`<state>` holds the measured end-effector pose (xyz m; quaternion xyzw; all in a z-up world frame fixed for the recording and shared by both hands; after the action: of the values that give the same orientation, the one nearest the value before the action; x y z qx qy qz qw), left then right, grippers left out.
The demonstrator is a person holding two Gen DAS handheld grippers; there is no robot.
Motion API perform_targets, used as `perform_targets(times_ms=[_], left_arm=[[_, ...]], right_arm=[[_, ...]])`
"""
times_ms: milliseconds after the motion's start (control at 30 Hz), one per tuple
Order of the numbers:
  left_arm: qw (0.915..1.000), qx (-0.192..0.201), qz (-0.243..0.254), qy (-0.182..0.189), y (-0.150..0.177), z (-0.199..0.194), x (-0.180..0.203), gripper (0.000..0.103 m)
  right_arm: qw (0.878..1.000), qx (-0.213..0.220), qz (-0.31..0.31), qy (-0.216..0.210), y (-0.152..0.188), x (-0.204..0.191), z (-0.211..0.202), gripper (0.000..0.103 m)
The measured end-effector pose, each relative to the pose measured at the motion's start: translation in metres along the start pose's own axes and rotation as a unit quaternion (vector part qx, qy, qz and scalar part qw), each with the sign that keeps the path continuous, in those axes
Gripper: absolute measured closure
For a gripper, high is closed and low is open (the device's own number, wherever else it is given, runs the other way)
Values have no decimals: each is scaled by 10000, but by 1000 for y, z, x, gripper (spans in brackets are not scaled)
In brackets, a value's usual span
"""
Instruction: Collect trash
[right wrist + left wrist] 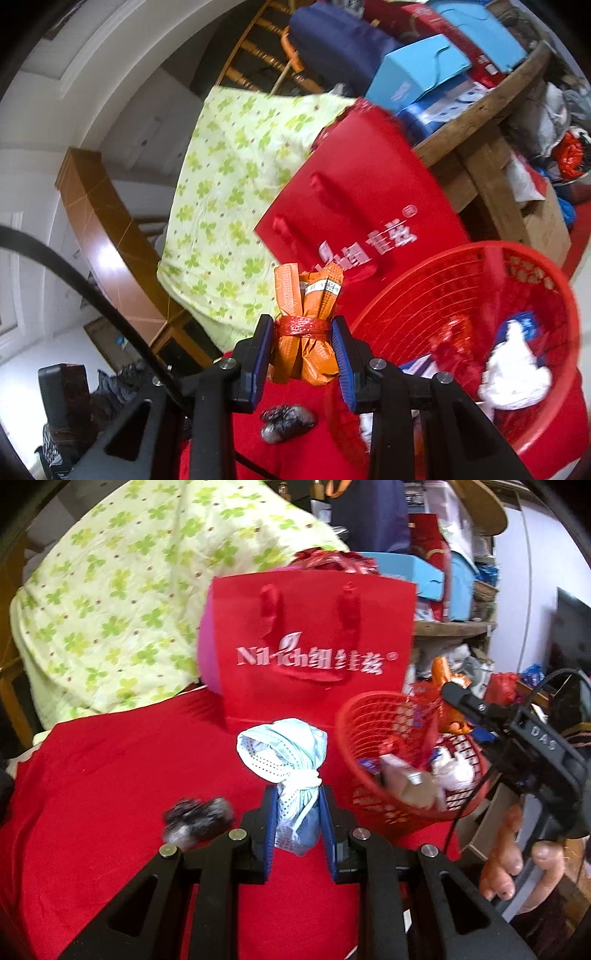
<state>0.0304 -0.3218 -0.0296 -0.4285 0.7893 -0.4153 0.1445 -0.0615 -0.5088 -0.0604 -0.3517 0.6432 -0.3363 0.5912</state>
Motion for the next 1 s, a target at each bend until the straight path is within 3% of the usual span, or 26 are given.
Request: perform_targets(times_ms=[267,633,700,767,833,867,1000], left_arm=[[9970,-244,26,736,-7,8,44,79],[9903,-399,300,1293,-17,41,104,79],[9898,-458,336,1309,-16,51,111,70],[9889,-522,348,1348,-14,60,116,44],[9897,-520,365,1279,-12,67,118,33],[9900,-520,367,1256,-11,69,117,33],[9911,-554,288,1174,-4,68,101,33]], right_arm=[[9967,449,596,314,-14,44,-33,68],[9888,680,1243,463,-15,78,-52,67],[9879,667,1303,509,-15,81,-53,67],[9868,611,1380,594,-12,84,-51,66],[9852,500,1500,665,-10,90,-48,53],[9841,479,1560,703,-9,92,-48,31],[9856,586,1382,773,-12,88,-51,27]])
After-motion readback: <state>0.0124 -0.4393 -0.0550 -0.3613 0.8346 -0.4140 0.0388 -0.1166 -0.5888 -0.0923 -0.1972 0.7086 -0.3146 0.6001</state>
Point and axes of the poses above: each gripper's, at about its wrist camera, not at the fingertips, and z roughly the way its jaws point, x to its right, y to its underside, the point moved 5 cm from there along z, roughly the way its jaws point, and after that the axes turned 13 degrees about -z, right-handed, at the moved point
